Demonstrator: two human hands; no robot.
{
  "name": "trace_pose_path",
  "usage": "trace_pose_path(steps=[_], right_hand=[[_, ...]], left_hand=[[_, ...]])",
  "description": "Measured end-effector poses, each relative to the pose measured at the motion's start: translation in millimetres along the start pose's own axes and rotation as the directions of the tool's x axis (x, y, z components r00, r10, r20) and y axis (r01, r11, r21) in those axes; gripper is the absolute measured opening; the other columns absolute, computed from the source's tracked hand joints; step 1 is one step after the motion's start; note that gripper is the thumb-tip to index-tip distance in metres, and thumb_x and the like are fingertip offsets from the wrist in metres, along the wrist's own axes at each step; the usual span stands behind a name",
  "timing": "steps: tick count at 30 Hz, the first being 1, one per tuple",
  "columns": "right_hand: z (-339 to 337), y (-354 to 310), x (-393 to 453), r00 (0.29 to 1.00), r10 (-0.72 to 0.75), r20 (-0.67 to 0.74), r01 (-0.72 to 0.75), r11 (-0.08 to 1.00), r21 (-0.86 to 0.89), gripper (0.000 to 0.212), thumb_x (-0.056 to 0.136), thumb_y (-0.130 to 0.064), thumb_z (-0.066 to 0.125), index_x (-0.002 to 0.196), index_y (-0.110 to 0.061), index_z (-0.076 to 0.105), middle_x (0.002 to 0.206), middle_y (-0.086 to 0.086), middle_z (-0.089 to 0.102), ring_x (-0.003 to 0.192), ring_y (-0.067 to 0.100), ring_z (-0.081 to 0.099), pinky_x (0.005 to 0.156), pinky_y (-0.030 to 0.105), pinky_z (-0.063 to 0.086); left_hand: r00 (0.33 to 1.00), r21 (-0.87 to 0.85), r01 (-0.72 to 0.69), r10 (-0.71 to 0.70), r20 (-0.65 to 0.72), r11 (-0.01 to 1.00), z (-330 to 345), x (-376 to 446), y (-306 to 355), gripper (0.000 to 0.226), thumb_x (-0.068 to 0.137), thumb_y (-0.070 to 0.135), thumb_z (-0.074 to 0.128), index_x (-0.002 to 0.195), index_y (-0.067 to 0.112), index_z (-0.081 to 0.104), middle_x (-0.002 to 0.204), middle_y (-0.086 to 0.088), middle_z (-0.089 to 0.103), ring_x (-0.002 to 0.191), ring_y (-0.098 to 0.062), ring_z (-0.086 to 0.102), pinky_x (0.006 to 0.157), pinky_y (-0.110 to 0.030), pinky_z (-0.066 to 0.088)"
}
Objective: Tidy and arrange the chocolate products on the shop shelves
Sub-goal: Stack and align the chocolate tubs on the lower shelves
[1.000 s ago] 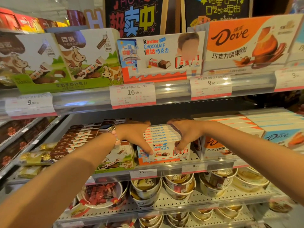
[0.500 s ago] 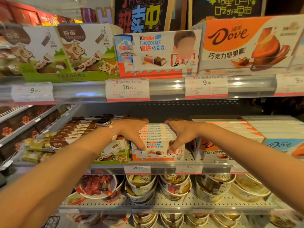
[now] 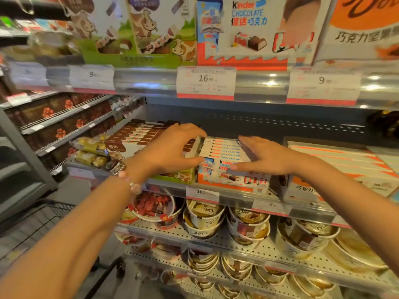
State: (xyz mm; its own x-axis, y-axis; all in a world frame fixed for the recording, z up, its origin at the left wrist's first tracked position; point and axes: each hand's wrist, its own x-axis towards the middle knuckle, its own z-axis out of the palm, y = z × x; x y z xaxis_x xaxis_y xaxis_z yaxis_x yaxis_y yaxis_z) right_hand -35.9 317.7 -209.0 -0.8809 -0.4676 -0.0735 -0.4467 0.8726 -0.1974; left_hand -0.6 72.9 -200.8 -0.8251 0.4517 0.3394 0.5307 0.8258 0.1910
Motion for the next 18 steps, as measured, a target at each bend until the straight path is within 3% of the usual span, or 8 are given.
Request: trace_pose_path(steps=[3,5,7,9,14,16,18], right_hand=[[14,-22,-12,0.955,-0.164,-0.247,0.179,0.983,0.040,0.085,0.076,-0.065,0.045,0.142,-0.013,0.034,0.144,0.007,0.040,0.128,0.024,0.043,0.104,0.035,0.037],[28,-43,-17,0.874,-0.318,-0.368,0.361,0.931,0.054,0.051,0.087,-0.039,0.058,0.131,-0.013,0.050,0.131,0.005,0.051,0.118,0.021,0.050,0.098,0.033,0.042],[45,-69,-22,0.827,-0.403,-0.392,0.474,0.875,0.099,0.032,0.089,-0.024,0.060,0.119,-0.013,0.059,0.117,0.004,0.059,0.108,0.019,0.055,0.091,0.035,0.046],[66,-96,-22,0.823,-0.450,-0.347,0.519,0.845,0.133,0.025,0.090,-0.021,0.056,0.111,-0.012,0.064,0.106,0.003,0.063,0.097,0.019,0.059,0.082,0.038,0.049],[132,-146,-5,0.904,-0.368,-0.218,0.423,0.844,0.328,0.016,0.093,-0.020,0.053,0.104,-0.019,0.065,0.090,-0.005,0.067,0.081,0.016,0.062,0.071,0.039,0.049],[164,-160,2,0.935,-0.272,-0.227,0.346,0.836,0.426,0.016,0.093,-0.017,0.054,0.103,-0.016,0.067,0.090,-0.003,0.069,0.076,0.006,0.061,0.070,0.029,0.048],[193,-169,8,0.962,-0.124,-0.242,0.236,0.822,0.518,0.017,0.092,-0.015,0.056,0.105,-0.013,0.066,0.089,-0.003,0.069,0.068,-0.003,0.057,0.064,0.018,0.044]], left_hand=[[0.985,-0.069,-0.017,0.005,-0.173,0.998,-3,-41,-3,0.037,0.082,0.026,0.066,0.116,0.013,0.061,0.114,-0.001,0.061,0.103,-0.017,0.057,0.087,-0.031,0.047],[0.970,-0.123,-0.039,0.008,-0.242,0.992,-2,-69,-10,0.024,0.082,0.020,0.067,0.104,0.010,0.065,0.096,0.001,0.064,0.086,-0.011,0.060,0.077,-0.024,0.051],[0.967,-0.185,0.031,-0.076,-0.242,0.982,1,-94,-22,0.014,0.082,0.018,0.067,0.095,0.014,0.067,0.084,0.006,0.064,0.074,-0.003,0.057,0.067,-0.017,0.048],[0.965,-0.254,0.125,-0.177,-0.194,0.959,9,-117,-36,0.005,0.082,0.014,0.067,0.085,0.018,0.067,0.074,0.009,0.063,0.066,-0.004,0.056,0.058,-0.014,0.044],[0.926,-0.383,0.346,-0.377,-0.005,0.856,38,-166,-80,0.007,0.081,0.008,0.068,0.076,0.004,0.067,0.061,0.002,0.058,0.057,-0.009,0.053,0.056,-0.021,0.041],[0.889,-0.438,0.440,-0.449,0.088,0.784,53,-182,-103,0.009,0.080,0.005,0.069,0.074,0.000,0.066,0.057,0.004,0.055,0.053,-0.001,0.052,0.055,-0.012,0.036],[0.830,-0.475,0.538,-0.538,0.149,0.697,71,-196,-128,0.009,0.081,0.004,0.068,0.073,0.002,0.065,0.058,0.001,0.056,0.049,0.001,0.052,0.053,-0.012,0.038]])
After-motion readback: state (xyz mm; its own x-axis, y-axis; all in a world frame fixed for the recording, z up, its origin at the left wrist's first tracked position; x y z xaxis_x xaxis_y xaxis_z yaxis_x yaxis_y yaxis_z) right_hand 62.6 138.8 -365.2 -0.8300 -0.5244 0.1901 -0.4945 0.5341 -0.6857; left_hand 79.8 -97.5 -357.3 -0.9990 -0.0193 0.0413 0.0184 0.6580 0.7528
